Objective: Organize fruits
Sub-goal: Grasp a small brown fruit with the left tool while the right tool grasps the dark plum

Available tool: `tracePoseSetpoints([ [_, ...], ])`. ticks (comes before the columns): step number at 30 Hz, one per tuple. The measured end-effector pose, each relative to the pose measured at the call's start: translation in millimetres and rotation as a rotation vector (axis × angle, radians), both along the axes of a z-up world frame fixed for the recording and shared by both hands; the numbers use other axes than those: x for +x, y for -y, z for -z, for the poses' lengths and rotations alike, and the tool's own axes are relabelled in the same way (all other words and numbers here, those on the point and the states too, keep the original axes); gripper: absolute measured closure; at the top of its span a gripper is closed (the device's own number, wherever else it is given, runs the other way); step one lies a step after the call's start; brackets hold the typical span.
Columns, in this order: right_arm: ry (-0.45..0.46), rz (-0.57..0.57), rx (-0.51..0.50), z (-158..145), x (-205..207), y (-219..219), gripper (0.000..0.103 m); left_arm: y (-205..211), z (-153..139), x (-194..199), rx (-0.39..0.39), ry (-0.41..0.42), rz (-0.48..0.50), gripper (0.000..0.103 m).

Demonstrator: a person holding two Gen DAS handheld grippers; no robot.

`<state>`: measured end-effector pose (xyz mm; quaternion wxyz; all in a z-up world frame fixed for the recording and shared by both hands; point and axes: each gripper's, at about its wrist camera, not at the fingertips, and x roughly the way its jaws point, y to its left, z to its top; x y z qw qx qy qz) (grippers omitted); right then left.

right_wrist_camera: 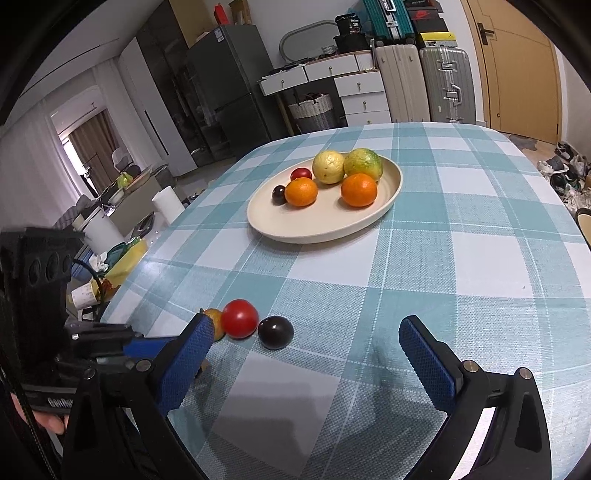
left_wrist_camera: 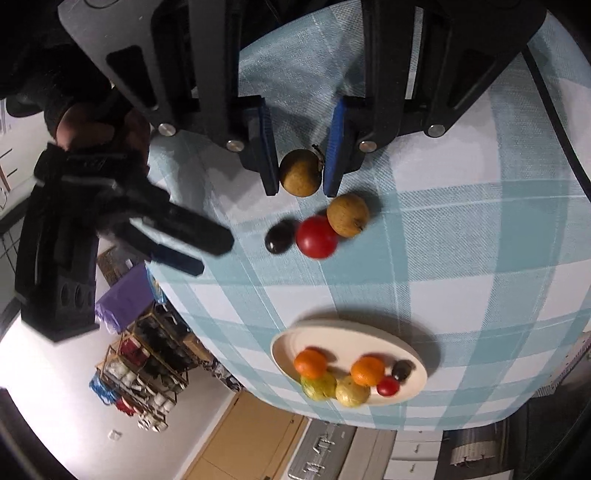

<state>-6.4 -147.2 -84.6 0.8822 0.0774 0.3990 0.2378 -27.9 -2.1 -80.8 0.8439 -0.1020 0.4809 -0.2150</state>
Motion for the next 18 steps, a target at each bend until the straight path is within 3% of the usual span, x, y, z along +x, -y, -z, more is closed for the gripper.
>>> tracePoseSetpoints([
  [5,-0.004,-0.038,0.011,2,0,-8,0.003,-15,-9,5,0.002,0.018,-0.04,0.081],
  [7,-0.009,-0.054,0.015,4,1,-12,0.015,-23,-14,6,0.0,0.027,-0.059,0.081],
  [11,-0.025,-0.082,-0.003,8,1,-22,0.025,-36,-19,10,-0.004,0.036,-0.093,0.081],
  [15,-0.029,-0.122,-0.063,11,-1,-35,0.054,-46,-20,12,-0.012,0.032,-0.115,0.081],
  [18,-0.02,-0.135,-0.095,12,-2,-40,0.057,-50,-21,12,-0.017,0.036,-0.122,0.081],
])
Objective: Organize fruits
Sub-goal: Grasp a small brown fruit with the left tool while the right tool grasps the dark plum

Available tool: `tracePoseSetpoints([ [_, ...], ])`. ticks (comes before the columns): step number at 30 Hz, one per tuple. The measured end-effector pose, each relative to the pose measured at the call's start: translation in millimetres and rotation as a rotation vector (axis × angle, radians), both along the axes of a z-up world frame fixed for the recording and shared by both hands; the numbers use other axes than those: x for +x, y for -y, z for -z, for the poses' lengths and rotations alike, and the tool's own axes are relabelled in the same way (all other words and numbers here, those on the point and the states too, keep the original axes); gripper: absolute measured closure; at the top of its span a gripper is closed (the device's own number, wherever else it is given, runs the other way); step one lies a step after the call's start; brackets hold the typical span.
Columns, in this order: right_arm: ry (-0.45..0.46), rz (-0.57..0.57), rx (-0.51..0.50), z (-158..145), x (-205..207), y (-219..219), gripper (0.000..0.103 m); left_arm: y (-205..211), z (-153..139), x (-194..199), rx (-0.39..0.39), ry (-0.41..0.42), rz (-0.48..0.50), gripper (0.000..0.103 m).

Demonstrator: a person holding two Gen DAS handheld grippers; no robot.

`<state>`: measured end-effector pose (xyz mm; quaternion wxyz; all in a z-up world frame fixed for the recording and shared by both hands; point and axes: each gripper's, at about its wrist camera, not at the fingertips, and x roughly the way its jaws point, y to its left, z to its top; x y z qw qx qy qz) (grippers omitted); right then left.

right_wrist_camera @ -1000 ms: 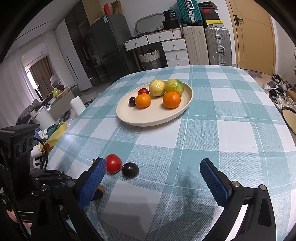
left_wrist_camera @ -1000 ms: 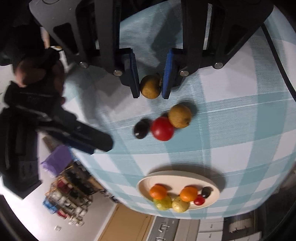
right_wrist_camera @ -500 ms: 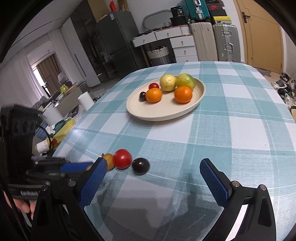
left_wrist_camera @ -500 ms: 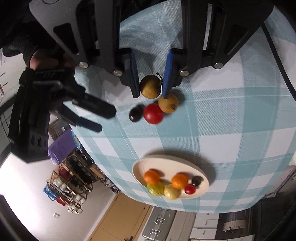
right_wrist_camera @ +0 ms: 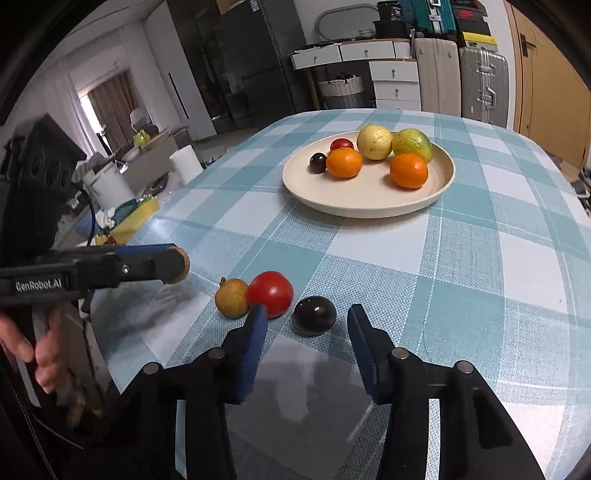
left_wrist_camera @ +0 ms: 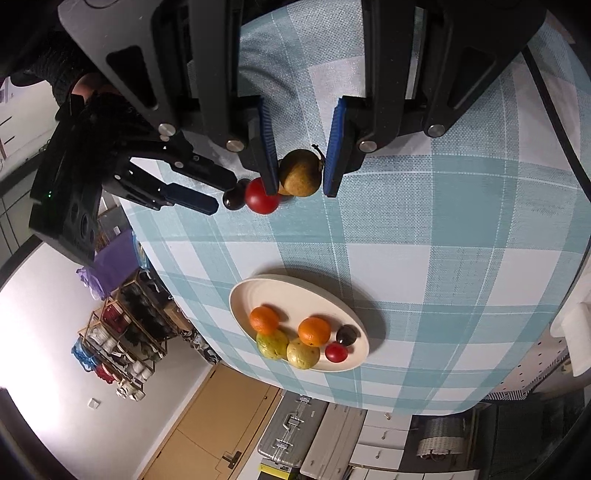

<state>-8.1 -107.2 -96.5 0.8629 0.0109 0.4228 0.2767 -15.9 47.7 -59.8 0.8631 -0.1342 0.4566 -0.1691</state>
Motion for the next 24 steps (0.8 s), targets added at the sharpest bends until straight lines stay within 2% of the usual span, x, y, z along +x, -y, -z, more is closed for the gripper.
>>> tracePoseSetpoints([
  [8,-0.003,-0.024,-0.028,4,3,-6,0.066,-3,-3,-3,-0.007,0.013,-0.011,0.081],
  [14,-0.029,-0.022,0.013,7,9,3,0.073,-6,-1,-2,-0.013,0.008,-0.021,0.081],
  [16,-0.033,-0.018,0.013,7,10,4,0.08,-7,0,0,-0.014,0.003,-0.025,0.081],
  [24,-0.015,-0.021,0.007,7,10,4,0.081,-6,1,8,-0.008,-0.001,-0.027,0.081],
])
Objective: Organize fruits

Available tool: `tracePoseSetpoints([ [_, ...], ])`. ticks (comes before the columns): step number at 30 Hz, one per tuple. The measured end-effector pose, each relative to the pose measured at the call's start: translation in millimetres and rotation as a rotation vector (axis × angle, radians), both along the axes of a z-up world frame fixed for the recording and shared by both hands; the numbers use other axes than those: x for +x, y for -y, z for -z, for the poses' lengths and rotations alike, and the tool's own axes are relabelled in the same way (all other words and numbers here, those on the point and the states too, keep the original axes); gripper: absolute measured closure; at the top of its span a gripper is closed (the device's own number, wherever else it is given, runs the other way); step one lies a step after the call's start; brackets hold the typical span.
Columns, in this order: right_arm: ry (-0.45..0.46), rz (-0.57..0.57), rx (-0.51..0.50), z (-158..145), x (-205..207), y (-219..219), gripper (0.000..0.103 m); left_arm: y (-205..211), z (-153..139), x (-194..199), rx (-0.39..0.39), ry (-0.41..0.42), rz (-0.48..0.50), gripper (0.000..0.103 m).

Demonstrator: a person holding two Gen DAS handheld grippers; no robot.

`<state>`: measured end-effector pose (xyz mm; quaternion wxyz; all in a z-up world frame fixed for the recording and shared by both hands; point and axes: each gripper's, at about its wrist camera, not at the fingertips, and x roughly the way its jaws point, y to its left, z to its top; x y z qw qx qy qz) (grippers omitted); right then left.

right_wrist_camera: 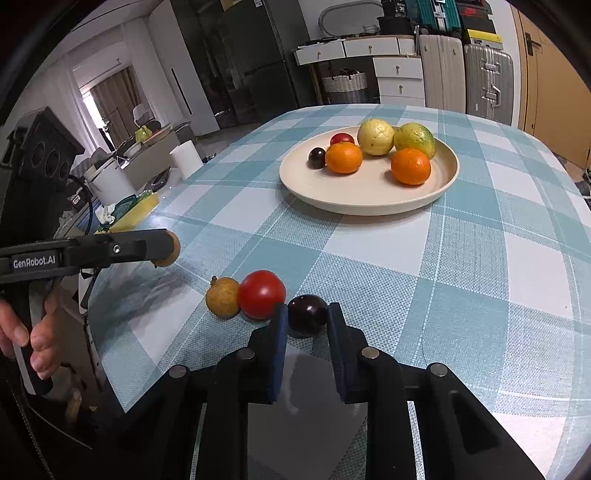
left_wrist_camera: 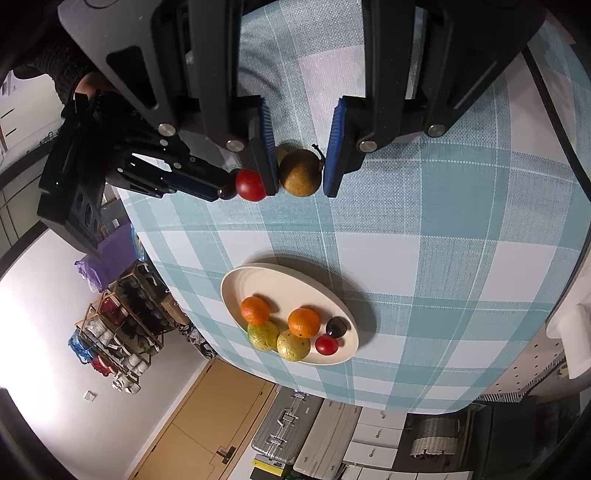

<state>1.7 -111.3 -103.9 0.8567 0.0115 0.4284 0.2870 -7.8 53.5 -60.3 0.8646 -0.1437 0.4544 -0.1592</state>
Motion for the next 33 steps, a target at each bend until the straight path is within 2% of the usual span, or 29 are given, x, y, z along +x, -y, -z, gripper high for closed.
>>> tracePoseSetpoints([
  [19,-0.002,0.028,0.119,-8,5,18,0.082,8,2,26,0.013,-0.013,0.002,0.081],
  [25,-0.011,0.027,0.119,-6,8,18,0.082,8,2,30,0.014,-0.012,0.001,0.081],
  [33,-0.018,0.032,0.137,-4,10,20,0.082,0,12,35,-0.03,-0.061,-0.003,0.08],
])
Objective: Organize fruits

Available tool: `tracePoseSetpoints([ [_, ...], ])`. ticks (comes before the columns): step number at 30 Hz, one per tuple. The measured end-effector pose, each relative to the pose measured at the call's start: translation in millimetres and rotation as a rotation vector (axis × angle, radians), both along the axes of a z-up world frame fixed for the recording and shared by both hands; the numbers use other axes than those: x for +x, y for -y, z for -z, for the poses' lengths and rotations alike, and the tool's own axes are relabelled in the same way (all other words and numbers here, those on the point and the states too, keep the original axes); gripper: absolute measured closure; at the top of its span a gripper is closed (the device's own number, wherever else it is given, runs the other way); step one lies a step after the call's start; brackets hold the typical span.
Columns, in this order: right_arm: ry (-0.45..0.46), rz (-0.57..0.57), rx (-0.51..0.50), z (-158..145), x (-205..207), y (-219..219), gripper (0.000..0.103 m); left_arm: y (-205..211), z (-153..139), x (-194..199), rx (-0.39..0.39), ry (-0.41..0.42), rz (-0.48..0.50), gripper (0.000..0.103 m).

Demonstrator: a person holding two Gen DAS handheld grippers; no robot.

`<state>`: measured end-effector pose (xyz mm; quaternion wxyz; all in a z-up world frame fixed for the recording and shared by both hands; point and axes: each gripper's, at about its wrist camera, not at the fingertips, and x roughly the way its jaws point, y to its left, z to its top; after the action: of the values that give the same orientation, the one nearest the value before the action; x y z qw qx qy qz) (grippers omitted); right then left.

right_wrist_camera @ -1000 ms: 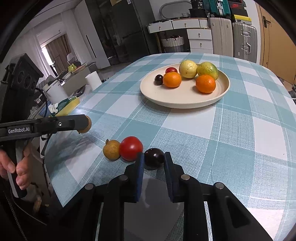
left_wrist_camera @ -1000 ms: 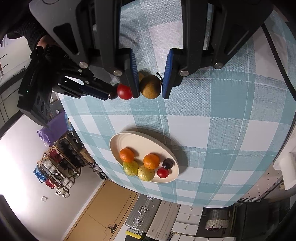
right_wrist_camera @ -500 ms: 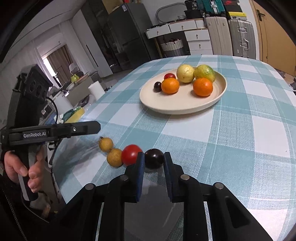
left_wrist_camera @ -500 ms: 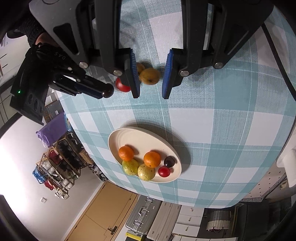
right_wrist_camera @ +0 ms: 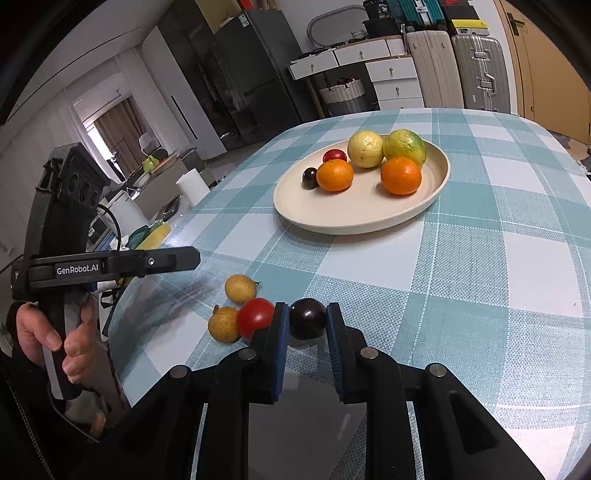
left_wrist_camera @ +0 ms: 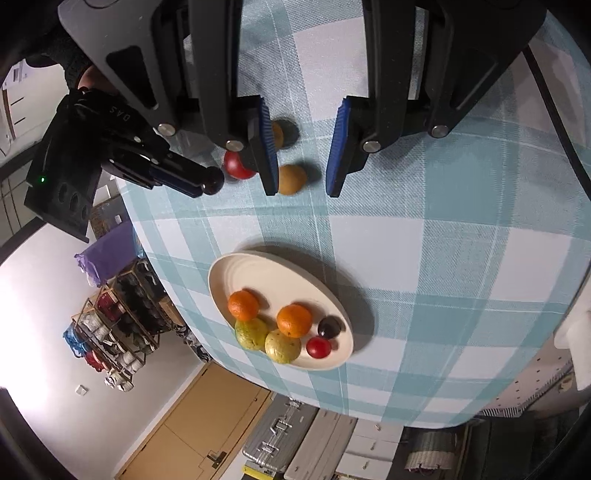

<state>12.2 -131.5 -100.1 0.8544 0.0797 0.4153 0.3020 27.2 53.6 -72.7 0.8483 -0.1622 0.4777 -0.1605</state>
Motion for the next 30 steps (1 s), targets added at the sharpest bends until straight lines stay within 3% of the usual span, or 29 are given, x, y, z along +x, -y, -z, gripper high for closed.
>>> tracePoseSetpoints([
  [5,0.0,-0.002,0.005,2,0,1,0.082,12,10,7,0.0,-0.032,0.028,0.067],
  [7,0.0,0.0,0.008,2,0,1,0.087,16,14,10,0.006,-0.04,0.028,0.067],
  [18,-0.002,-0.02,0.003,5,0,-1,0.087,29,31,28,0.04,-0.072,0.041,0.067],
  [22,-0.003,-0.008,0.003,5,1,-1,0.087,31,33,30,0.04,-0.062,0.056,0.07],
  [23,-0.002,-0.006,0.009,5,1,0,0.087,33,33,29,0.05,-0.059,0.061,0.08],
  [30,-0.005,-0.007,0.001,4,1,-1,0.086,32,29,23,0.047,-0.032,0.085,0.08],
])
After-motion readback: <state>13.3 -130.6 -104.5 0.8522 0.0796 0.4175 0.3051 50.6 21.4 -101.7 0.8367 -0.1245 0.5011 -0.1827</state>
